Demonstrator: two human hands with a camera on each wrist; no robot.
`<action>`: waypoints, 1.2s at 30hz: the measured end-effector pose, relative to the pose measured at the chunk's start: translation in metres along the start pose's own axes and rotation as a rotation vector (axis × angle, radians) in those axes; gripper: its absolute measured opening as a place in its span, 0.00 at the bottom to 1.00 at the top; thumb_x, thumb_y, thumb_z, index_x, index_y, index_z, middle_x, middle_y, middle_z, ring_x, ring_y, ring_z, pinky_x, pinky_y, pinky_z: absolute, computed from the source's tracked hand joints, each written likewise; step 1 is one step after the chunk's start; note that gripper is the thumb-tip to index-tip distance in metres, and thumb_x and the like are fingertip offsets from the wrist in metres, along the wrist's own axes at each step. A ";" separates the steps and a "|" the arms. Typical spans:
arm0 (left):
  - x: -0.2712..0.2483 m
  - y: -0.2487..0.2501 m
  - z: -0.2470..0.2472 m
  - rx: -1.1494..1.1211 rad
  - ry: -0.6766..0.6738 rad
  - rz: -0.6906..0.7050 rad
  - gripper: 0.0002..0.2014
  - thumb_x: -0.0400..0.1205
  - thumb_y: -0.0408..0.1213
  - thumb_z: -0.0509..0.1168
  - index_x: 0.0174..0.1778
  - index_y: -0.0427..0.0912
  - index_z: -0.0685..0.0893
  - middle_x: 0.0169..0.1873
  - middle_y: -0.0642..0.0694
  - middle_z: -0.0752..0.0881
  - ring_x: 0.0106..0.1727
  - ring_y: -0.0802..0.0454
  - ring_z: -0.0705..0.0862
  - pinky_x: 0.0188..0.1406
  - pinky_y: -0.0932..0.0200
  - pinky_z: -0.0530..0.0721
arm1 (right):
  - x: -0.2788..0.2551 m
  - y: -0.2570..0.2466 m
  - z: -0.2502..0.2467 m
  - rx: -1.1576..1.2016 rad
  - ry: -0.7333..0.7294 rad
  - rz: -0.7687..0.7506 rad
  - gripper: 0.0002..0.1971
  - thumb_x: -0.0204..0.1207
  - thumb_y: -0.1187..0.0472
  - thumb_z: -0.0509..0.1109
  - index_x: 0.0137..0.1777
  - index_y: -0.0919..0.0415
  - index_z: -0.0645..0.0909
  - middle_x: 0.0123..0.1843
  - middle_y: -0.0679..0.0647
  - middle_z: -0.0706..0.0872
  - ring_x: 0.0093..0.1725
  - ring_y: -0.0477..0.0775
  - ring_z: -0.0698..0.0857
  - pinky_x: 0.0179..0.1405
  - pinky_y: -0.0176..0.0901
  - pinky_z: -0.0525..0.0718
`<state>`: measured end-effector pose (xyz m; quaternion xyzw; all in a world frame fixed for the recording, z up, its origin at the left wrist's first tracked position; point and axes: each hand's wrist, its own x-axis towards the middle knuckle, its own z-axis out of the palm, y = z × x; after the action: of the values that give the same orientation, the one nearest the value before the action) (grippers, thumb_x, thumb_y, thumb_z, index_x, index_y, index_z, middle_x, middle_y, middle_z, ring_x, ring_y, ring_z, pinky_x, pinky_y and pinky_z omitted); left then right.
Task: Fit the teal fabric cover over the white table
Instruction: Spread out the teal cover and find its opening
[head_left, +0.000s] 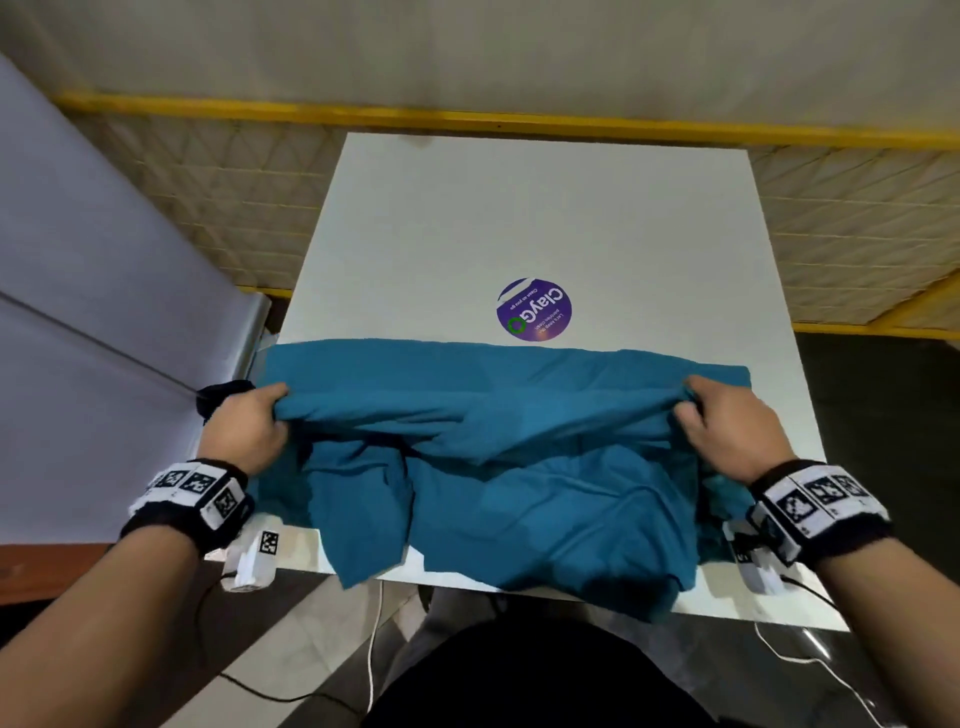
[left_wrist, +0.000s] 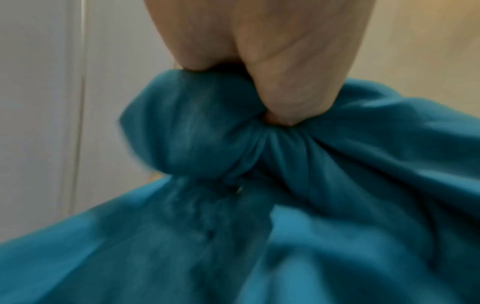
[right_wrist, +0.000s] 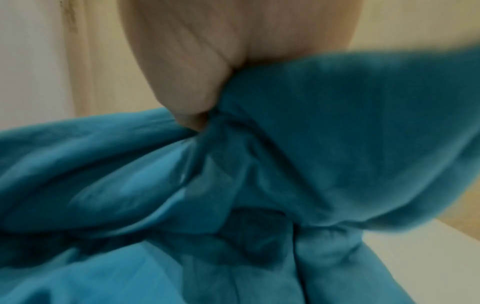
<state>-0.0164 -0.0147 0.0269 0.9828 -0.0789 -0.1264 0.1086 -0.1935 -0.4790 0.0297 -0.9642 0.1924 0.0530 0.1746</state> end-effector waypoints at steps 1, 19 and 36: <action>0.002 0.002 -0.011 -0.093 -0.004 0.013 0.17 0.75 0.21 0.63 0.57 0.34 0.88 0.54 0.28 0.91 0.57 0.28 0.87 0.56 0.42 0.84 | -0.002 -0.002 -0.008 0.057 -0.021 -0.005 0.13 0.75 0.50 0.58 0.44 0.58 0.78 0.42 0.62 0.88 0.45 0.66 0.85 0.42 0.55 0.83; 0.000 0.033 -0.157 0.106 -0.922 0.496 0.14 0.86 0.31 0.65 0.39 0.53 0.84 0.33 0.72 0.87 0.34 0.74 0.83 0.35 0.81 0.76 | -0.089 -0.047 -0.122 0.328 -0.734 -0.026 0.13 0.68 0.43 0.78 0.46 0.49 0.88 0.43 0.51 0.91 0.45 0.55 0.90 0.48 0.55 0.87; 0.026 0.152 0.040 0.469 -0.465 0.491 0.57 0.64 0.64 0.78 0.86 0.56 0.56 0.85 0.40 0.59 0.85 0.36 0.61 0.78 0.28 0.67 | 0.017 -0.079 0.038 -0.178 -0.607 0.045 0.64 0.47 0.30 0.76 0.83 0.51 0.51 0.84 0.60 0.55 0.84 0.63 0.55 0.78 0.67 0.59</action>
<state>-0.0218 -0.1740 0.0183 0.8782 -0.3602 -0.2941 -0.1121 -0.1486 -0.4031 0.0167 -0.9113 0.1474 0.3588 0.1378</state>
